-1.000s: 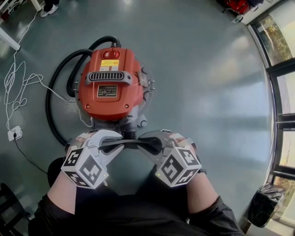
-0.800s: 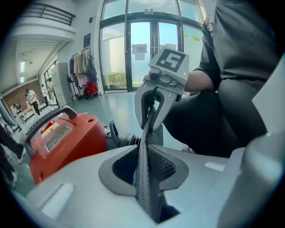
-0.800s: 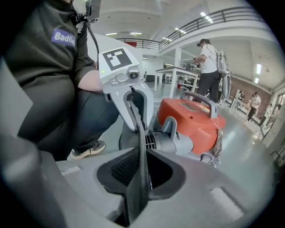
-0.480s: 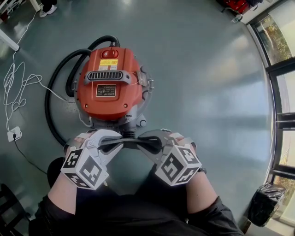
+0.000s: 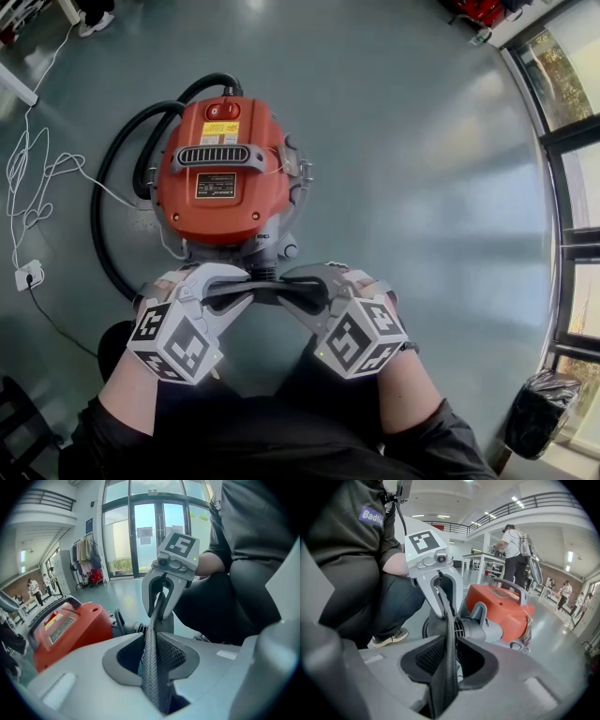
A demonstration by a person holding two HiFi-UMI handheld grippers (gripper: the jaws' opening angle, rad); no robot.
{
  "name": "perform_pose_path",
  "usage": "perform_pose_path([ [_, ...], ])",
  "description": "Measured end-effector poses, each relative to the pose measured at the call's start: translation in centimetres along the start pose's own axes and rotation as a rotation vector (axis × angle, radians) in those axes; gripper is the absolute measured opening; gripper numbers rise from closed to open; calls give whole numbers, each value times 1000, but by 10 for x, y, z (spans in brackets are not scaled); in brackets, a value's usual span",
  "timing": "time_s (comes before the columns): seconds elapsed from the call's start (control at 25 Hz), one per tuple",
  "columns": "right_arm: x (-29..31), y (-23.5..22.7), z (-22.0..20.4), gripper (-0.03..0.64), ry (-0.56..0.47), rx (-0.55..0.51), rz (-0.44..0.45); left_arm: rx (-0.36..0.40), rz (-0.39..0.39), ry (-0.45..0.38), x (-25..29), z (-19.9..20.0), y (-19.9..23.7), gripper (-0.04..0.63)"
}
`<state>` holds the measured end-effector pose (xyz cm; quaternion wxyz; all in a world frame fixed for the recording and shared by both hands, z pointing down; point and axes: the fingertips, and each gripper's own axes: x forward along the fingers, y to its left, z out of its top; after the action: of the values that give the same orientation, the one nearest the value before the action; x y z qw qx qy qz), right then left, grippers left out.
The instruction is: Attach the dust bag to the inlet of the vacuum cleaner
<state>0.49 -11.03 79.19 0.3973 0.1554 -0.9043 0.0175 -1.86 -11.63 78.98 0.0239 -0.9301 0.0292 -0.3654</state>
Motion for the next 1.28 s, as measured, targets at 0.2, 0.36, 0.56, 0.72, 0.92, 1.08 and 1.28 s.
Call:
perform_pose_path([
  [0.2, 0, -3, 0, 119, -1, -3, -21, 2, 3, -6, -2, -1, 1, 137],
  [0.36, 1, 0, -1, 130, 6, -4, -16, 4, -6, -7, -2, -1, -2, 153],
  [0.56, 2, 4, -3, 149, 29, -10, -10, -4, -8, -36, -6, 4, -2, 153],
  [0.72, -9, 0, 13, 149, 12, -10, -33, -18, -16, -80, -14, 16, -4, 153],
  [0.92, -25, 0, 29, 149, -2, 20, -41, -43, -21, -102, -28, 35, -5, 152],
  [1.08, -51, -2, 47, 149, -3, 57, -70, -52, 36, -90, -56, 54, 5, 144],
  [1.28, -86, 3, 73, 149, 23, 99, -64, -110, 102, -94, -103, 82, 17, 138],
])
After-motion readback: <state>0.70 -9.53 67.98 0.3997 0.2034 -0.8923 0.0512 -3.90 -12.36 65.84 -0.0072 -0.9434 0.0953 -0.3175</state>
